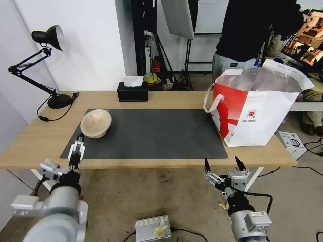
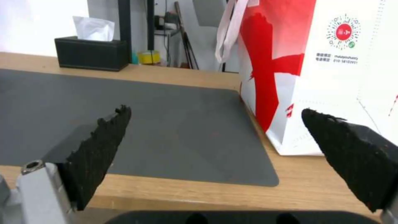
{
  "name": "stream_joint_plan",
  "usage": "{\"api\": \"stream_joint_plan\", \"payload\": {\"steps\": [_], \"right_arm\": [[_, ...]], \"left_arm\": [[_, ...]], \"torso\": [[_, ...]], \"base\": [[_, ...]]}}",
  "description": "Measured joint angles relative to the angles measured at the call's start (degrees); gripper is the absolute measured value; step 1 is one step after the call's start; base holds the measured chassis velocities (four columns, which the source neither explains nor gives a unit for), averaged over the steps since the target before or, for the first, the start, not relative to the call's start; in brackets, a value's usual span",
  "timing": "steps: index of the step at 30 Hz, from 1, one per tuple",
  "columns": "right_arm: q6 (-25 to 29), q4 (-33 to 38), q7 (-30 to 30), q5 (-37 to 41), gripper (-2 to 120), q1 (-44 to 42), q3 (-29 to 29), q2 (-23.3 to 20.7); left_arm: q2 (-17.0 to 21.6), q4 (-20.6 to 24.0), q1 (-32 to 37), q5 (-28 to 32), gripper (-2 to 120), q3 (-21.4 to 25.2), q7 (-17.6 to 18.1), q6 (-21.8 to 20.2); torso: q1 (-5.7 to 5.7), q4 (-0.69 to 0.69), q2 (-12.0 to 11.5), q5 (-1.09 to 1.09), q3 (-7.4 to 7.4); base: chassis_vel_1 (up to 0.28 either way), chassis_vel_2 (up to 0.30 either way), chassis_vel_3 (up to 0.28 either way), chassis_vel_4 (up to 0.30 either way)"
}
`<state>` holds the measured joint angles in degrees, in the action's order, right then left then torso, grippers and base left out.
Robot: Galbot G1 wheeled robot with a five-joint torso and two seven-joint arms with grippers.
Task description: Pick up the trash from the table and place it into the takeout bag.
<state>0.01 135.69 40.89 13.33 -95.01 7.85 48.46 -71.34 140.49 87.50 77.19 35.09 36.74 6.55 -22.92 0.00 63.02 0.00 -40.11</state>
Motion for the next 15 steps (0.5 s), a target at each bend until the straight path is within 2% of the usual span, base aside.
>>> {"api": "stream_joint_plan", "payload": {"steps": [11,15], "right_arm": [[0.00,0.00,0.00,0.00,100,0.00,0.00,0.00],[0.00,0.00,0.00,0.00,100,0.00,0.00,0.00]], "left_arm": [[3.31,-6.10,-8.43,4.02,100,-1.37,3.46,0.05],[3.91,-9.04,-13.10,6.48,100,-2.52,5.93,0.07]], "torso": [[0.00,0.00,0.00,0.00,0.00],[0.00,0.00,0.00,0.00,0.00]], "base": [[0.000,0.000,0.000,0.000],[0.000,0.000,0.000,0.000]]}}
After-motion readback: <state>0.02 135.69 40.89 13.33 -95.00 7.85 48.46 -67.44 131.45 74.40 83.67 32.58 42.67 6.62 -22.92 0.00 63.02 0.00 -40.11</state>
